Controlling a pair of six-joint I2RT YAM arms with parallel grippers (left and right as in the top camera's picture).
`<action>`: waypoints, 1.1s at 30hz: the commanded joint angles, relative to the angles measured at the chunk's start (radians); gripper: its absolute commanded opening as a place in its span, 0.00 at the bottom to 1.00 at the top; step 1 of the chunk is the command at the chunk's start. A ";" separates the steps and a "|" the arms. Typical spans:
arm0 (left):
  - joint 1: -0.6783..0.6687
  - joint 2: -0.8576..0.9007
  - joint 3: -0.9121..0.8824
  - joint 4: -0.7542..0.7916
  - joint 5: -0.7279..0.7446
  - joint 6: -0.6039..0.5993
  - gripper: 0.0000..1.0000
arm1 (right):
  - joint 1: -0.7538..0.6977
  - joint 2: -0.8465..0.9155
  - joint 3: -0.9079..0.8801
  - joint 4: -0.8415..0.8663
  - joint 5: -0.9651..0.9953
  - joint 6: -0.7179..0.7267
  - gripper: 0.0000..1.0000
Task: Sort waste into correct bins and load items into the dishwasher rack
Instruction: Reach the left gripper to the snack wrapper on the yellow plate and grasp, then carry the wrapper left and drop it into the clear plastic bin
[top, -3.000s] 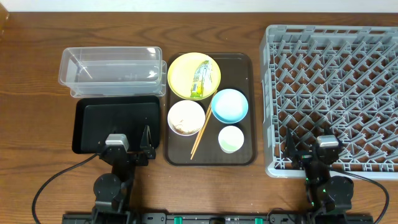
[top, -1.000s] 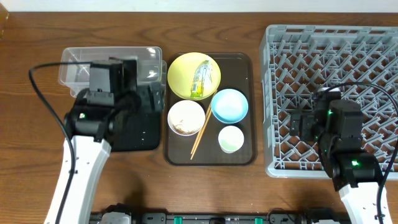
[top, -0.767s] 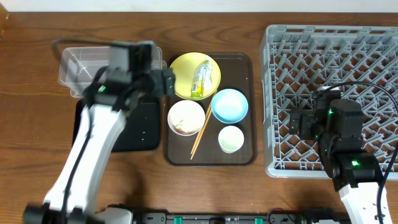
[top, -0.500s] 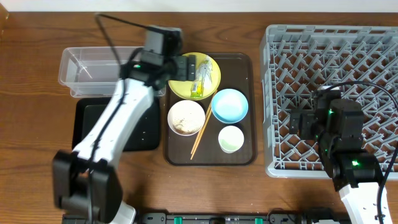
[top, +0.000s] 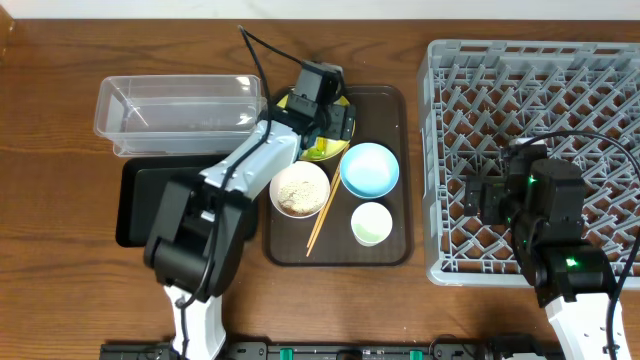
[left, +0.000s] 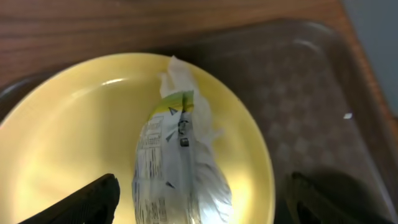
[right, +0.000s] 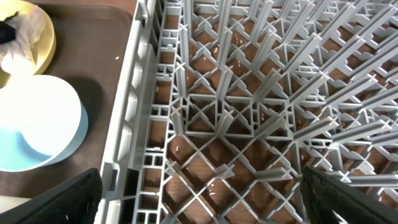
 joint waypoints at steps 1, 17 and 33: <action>0.000 0.032 0.018 0.008 -0.032 0.003 0.86 | 0.015 -0.001 0.021 -0.002 -0.013 0.011 0.99; -0.002 0.076 0.017 -0.029 -0.031 0.003 0.19 | 0.015 -0.001 0.021 -0.002 -0.013 0.011 0.99; 0.194 -0.308 0.017 -0.215 -0.092 -0.205 0.06 | 0.015 -0.001 0.021 -0.001 -0.012 0.011 0.99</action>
